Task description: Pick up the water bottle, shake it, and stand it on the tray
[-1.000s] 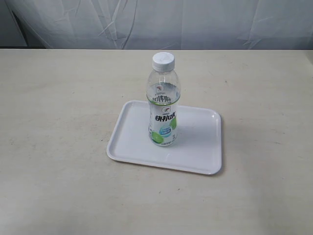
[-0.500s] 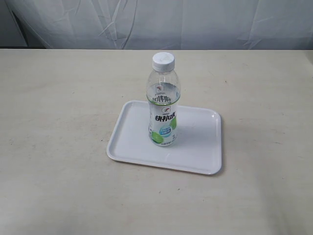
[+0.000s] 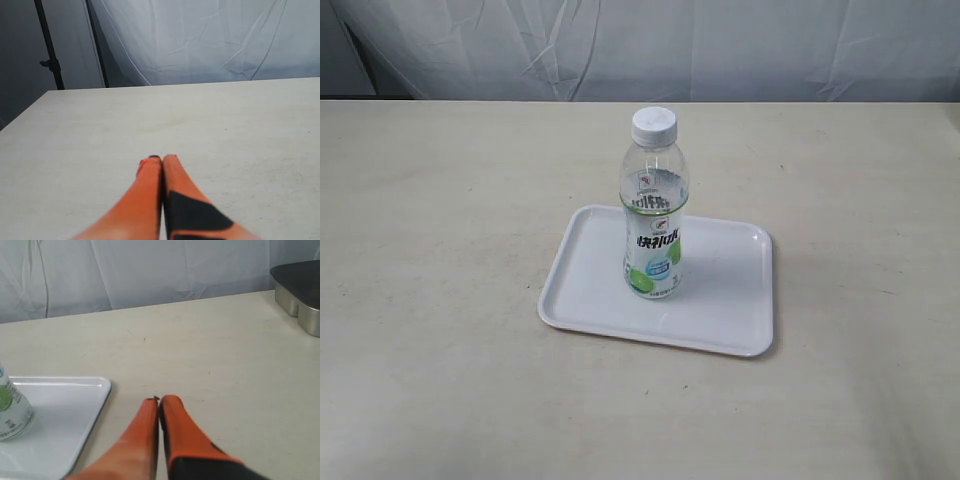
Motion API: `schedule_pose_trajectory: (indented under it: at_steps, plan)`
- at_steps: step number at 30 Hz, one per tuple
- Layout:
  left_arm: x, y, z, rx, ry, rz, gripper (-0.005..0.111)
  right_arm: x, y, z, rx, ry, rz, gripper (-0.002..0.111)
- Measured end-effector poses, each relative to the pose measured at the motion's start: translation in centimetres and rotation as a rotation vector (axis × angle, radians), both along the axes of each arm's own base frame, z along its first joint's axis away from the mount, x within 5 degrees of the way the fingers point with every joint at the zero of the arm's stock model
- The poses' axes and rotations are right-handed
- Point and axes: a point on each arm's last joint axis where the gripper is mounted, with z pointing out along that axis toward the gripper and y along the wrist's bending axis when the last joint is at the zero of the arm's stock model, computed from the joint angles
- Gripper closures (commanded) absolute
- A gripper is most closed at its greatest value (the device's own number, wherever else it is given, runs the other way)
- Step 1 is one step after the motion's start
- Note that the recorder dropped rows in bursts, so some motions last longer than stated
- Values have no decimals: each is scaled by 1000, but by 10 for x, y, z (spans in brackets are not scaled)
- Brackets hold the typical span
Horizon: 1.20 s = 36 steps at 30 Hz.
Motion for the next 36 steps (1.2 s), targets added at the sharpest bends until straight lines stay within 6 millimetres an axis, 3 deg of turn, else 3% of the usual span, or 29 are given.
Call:
schedule_pose_trajectory:
  at_steps: [7,13,36]
  plan:
    - [0,0,0,0,0,0,107,1,0,-6,-1,7,0,103]
    - [0,0,0,0,0,0,107,3,1,-25,-12,45,1,103]
    - [0,0,0,0,0,0,107,4,1,-24,-7,21,1,103]
